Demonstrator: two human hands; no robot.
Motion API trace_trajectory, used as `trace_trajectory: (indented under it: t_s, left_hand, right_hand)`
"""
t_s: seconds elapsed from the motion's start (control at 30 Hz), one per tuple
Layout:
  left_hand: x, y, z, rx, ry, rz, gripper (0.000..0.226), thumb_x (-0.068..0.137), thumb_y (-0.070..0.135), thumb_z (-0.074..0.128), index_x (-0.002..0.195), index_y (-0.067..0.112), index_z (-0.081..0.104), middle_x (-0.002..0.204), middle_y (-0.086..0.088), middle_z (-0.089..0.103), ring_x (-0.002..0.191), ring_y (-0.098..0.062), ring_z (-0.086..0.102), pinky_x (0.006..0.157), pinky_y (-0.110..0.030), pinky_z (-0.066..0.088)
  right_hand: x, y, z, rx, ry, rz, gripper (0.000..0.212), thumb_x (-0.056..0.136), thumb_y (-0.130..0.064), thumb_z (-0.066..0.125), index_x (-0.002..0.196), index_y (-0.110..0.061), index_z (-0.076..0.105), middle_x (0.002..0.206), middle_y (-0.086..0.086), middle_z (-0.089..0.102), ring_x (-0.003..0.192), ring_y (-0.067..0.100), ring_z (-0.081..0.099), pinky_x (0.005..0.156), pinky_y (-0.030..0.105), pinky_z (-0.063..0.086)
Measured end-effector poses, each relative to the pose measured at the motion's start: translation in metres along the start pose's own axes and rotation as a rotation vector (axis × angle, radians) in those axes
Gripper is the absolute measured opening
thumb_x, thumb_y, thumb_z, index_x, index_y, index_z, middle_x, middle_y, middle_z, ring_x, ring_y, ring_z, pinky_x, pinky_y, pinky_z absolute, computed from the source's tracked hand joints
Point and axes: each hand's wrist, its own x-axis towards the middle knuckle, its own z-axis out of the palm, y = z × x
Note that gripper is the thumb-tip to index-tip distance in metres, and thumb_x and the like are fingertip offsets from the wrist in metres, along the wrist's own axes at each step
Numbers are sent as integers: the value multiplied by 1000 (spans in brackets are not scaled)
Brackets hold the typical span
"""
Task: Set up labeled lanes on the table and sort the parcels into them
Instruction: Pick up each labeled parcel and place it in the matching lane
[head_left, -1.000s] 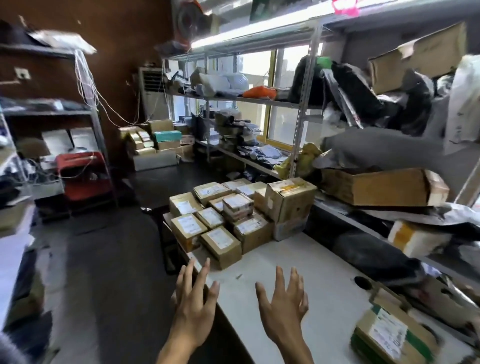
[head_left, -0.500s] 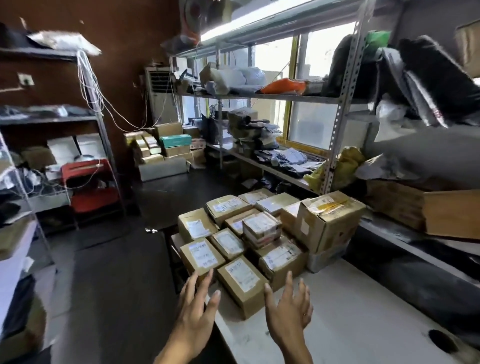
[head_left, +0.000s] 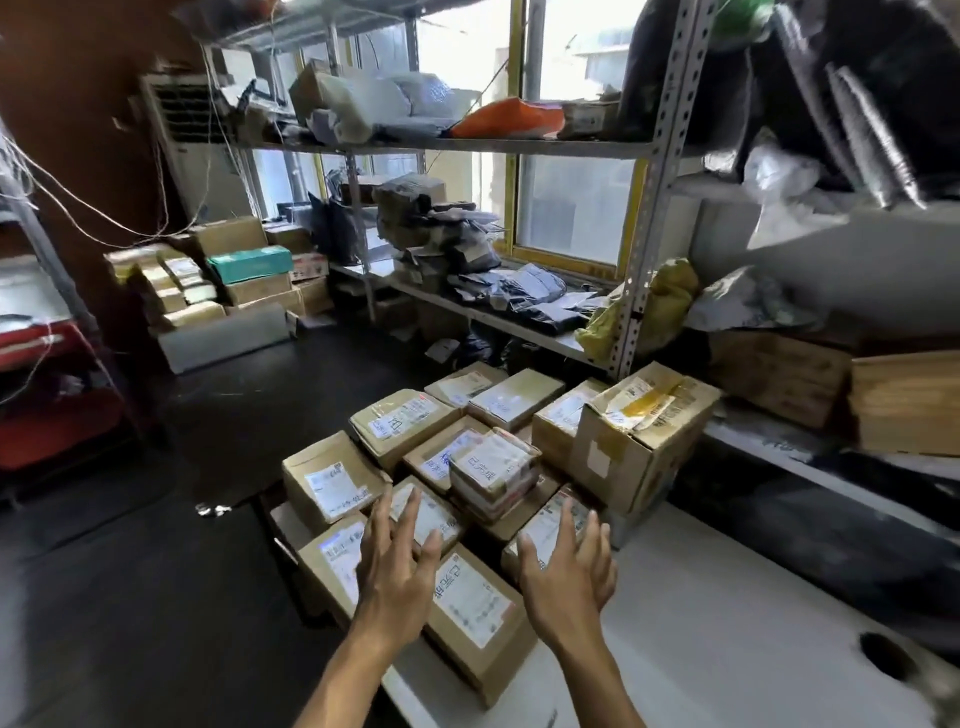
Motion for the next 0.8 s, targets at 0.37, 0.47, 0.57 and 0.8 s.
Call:
trace_trajectory:
  t_s: [0.37,0.47,0.57,0.8]
  left_hand:
    - [134,-17,15,20,-160,65,64,94,71,19,155,53,11,166,21,-9,154,-9,-6,122,-47,10]
    - [171,-23,18,-89,-204,25,68,89,75,12,154,55,12,168,19,-1,155,-10,1,126,-49,10]
    - [198,-26,22,-179,-263,13,69,91,70,13,156,47,16,166,18,12,154,-7,7,127,-45,10]
    - [263,-45,59,-396,-501,-265,89,81,92,23,153,43,37,156,11,43,142,-13,42,121,-47,30]
  right_hand:
    - [84,-40,43,-66,32,83,79,102,-67,32,165,-34,-5,172,2,-18,157,23,-22,127,48,-11]
    - [106,-52,53,-3,21,119,78,102,-66,32,164,-37,-6,172,-1,-18,157,21,-22,126,49,-11]
    - [121,-69,62,171,10,195,70,104,-63,28,163,-40,-1,173,-5,-12,159,20,-12,127,50,-4]
    - [171,-77,80,644,31,488,73,104,-68,17,165,-32,2,173,-8,1,159,16,-2,128,45,0]
